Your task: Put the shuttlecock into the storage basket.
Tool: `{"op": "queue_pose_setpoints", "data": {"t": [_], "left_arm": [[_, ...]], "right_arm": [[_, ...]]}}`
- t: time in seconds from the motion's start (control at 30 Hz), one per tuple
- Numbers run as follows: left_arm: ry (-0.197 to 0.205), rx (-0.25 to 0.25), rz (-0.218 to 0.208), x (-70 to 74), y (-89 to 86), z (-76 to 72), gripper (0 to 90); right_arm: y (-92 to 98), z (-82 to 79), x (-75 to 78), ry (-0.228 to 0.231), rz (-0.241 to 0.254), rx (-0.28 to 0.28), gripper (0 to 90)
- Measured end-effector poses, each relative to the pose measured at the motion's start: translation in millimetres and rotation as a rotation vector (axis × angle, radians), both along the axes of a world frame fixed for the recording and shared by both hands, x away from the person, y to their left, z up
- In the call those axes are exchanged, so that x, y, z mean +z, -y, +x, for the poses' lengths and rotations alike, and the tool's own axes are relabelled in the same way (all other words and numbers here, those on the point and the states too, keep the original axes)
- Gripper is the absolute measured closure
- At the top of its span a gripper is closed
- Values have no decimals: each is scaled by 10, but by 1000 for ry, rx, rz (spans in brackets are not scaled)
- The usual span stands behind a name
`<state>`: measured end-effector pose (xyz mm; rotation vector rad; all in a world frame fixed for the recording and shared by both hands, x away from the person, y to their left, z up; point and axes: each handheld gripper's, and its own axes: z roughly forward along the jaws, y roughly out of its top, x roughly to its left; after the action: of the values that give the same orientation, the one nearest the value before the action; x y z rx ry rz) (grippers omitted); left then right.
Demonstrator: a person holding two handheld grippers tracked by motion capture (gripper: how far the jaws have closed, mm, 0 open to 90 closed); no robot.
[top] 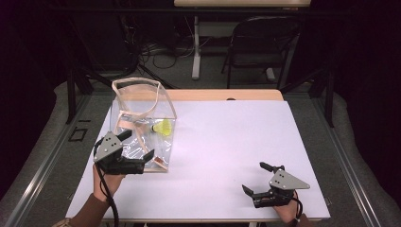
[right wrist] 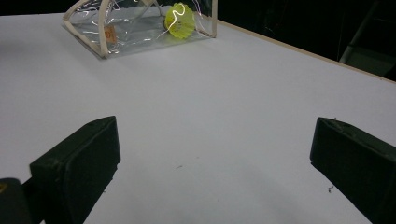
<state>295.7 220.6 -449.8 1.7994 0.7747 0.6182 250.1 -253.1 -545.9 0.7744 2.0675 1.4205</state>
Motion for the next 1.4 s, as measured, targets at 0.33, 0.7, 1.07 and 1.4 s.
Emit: {"op": "queue_pose_setpoints", "data": {"t": [0.33,0.7,1.07,1.4], "left_arm": [[-27,5,1,-264,2,-109,0],[-50,14,-7,-542,-16,-203,0],[-55,8,4,-711,5,-262,0],[-58,-2,-8,-818,-16,-314,0]], "right_arm": [[-1,1,-1,0,-1,0,11],[-5,2,-3,-1,-4,0,12],[-7,3,-5,-3,-4,1,12],[-9,3,-7,-5,-3,1,12]]}}
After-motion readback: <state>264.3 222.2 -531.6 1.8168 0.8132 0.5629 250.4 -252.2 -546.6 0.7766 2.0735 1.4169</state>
